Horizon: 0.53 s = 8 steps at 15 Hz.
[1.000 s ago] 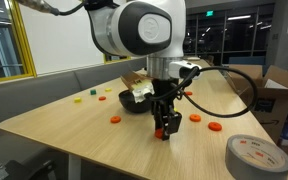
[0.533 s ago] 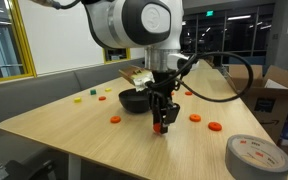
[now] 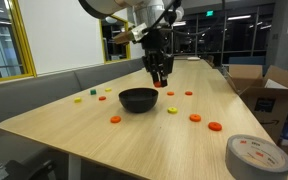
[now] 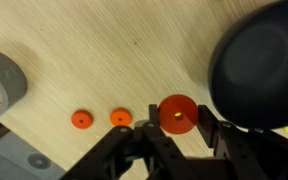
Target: Pick up some of the yellow and orange objects from the table and put them in the bowl
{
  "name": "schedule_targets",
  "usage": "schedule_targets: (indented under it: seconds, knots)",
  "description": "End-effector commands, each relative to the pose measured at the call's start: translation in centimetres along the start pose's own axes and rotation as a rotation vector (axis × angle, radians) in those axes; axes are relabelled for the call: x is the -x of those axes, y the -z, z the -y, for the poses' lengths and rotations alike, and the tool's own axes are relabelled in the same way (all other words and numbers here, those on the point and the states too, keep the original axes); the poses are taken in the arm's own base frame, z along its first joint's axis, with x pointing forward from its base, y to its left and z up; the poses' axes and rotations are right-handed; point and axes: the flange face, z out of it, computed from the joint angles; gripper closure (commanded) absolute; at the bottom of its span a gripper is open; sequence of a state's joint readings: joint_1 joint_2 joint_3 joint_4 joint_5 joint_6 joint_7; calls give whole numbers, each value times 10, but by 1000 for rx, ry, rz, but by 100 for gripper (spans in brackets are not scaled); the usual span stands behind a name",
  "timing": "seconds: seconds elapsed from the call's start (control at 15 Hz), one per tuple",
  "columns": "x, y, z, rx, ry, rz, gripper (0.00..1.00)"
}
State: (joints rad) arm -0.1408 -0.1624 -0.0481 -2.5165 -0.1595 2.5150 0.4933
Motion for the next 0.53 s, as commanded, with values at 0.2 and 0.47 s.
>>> schedule_targets:
  seconds: [0.2, 0.47]
  knots:
    - [-35, 33, 73, -110, 103, -57, 82]
    - [-40, 10, 102, -206, 148, 19, 82]
